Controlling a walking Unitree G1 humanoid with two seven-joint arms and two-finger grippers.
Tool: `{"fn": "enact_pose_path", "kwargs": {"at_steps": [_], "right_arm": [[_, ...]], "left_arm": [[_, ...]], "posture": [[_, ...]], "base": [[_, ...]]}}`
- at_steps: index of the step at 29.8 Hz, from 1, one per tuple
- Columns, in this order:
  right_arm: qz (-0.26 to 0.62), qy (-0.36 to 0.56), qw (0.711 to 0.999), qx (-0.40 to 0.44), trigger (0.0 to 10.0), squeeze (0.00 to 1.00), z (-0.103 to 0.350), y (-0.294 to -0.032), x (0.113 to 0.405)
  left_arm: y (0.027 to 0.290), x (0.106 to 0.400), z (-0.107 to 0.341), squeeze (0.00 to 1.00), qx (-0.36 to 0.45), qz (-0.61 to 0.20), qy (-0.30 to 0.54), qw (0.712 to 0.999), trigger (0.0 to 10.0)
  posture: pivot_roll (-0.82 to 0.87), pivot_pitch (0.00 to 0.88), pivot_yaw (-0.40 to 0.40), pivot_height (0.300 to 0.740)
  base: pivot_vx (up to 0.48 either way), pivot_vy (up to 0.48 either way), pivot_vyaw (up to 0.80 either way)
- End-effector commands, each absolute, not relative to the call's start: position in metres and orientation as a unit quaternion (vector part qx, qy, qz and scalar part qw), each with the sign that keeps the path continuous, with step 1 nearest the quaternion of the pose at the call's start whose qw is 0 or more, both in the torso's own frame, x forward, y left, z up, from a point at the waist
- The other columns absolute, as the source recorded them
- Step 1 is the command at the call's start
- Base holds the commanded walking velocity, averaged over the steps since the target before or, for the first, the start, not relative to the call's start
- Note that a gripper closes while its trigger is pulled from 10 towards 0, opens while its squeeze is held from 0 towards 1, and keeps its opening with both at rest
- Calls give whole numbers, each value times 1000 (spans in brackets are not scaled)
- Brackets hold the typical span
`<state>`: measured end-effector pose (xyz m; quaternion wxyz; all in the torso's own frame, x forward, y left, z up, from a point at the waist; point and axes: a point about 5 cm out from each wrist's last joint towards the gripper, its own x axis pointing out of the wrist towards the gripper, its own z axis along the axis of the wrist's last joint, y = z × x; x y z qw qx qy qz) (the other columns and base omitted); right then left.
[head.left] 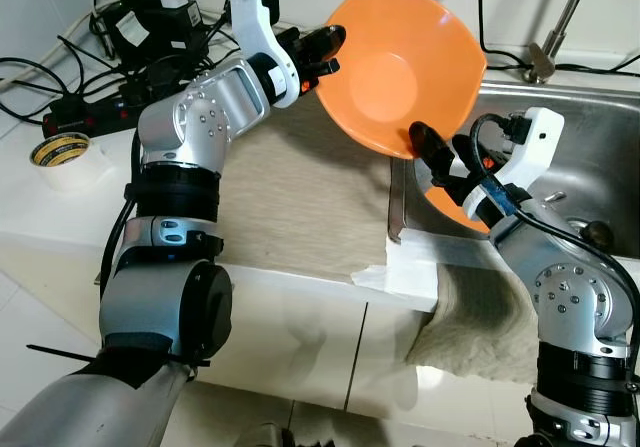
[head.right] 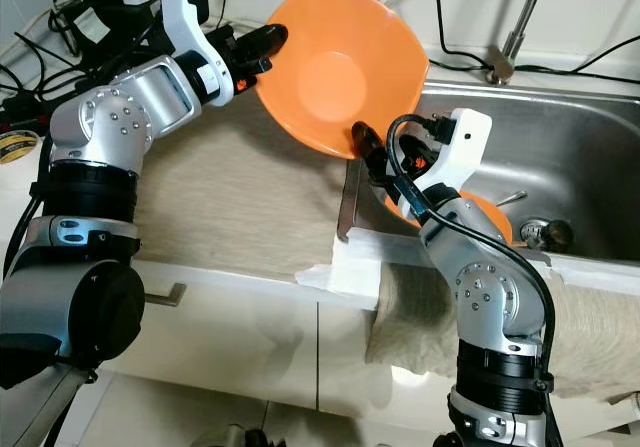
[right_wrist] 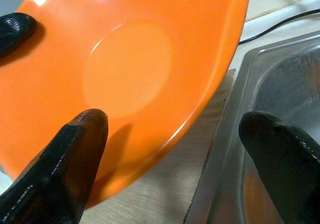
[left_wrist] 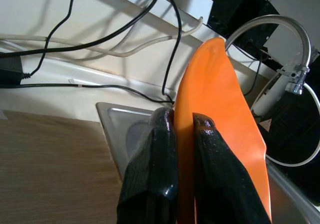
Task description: Kitchen organization
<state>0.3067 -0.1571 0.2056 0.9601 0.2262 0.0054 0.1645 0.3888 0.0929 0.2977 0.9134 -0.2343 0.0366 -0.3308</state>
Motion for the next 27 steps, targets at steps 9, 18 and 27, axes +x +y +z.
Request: {"fn": "enact_pose_path", "kwargs": {"at_steps": [9,18,27], "right_arm": [[122,2,965,233,0,0,198,-153,321],[107,14,958,264,0,0,192,-149,324],[100,12,954,282,0,0,190,-149,324]], "left_arm": [[82,375,309,0,-272,-375,26,886,0],[80,371,307,0,-273,-380,35,883,0],[81,370,304,0,-270,-374,38,886,0]], "posture": [[-97,0,55,732],[-94,0,53,732],[-98,0,53,732]], "base": [[0,0,0],[0,0,0],[0,0,0]]}}
